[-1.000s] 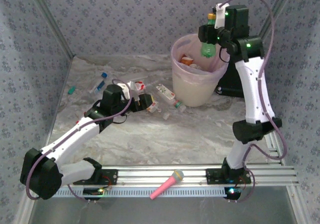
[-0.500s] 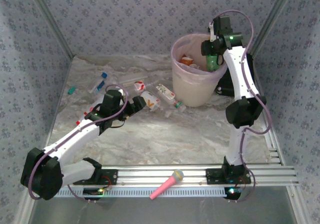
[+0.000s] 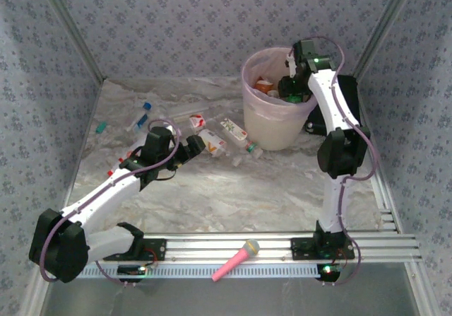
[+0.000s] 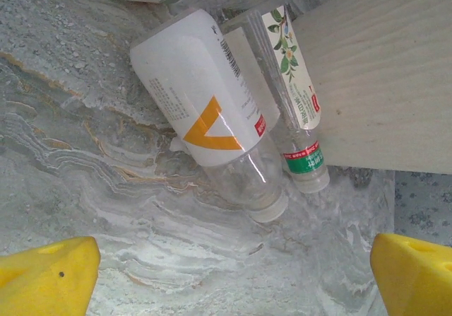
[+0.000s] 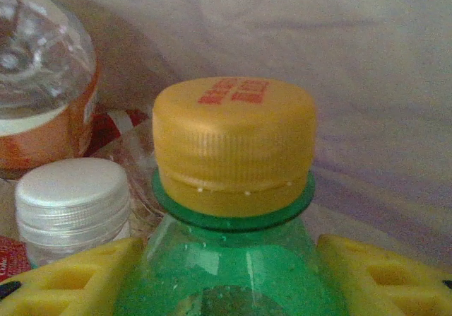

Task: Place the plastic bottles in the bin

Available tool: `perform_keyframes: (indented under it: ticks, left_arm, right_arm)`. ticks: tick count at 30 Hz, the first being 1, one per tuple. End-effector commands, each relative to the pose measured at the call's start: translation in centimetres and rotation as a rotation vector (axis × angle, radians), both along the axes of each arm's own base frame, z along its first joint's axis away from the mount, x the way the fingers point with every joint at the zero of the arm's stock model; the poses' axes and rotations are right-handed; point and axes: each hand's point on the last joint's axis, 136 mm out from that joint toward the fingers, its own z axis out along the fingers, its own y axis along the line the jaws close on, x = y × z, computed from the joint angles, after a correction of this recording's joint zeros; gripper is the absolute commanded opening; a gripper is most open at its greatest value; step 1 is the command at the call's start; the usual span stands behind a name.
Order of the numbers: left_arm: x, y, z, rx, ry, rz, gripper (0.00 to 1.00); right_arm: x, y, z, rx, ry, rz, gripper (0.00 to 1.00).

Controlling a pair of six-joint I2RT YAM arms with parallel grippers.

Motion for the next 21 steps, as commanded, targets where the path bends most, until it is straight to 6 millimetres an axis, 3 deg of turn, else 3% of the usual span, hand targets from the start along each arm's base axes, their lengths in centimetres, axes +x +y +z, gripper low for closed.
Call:
perform_keyframes:
  ticks: [1, 3, 7, 12, 17, 21]
  left_arm:
    - [0.3, 0.7, 0.2, 0.015, 0.015, 0.043, 0.96]
    - [0.3, 1.0, -0.1, 0.012, 0.037, 0.064, 0.94]
    - [0.4, 1.2, -0.5, -0.001, 0.055, 0.088, 0.93]
    - [0.6, 0.9, -0.4, -0.023, 0.067, 0.089, 0.93]
    - [0.7, 0.9, -0.5, -0.041, 0.077, 0.103, 0.94]
    - [0.8, 0.7, -0.8, -0.058, 0.087, 0.114, 0.94]
  right_arm:
    - [-0.3, 0.7, -2.3, 0.007, 0.065, 0.042, 0.5]
    - [-0.5, 0.7, -2.9, 0.004, 0.077, 0.044, 0.55]
    - [-0.4, 0.7, -3.0, 0.003, 0.061, 0.042, 0.75]
    - [-0.5, 0.8, -1.5, -0.003, 0.047, 0.056, 0.98]
    - [-0.8, 0.7, 1.4, -0.011, 0.017, 0.081, 1.0]
    - [-1.3, 0.9, 5.1, -0.005, -0.059, 0.089, 1.0]
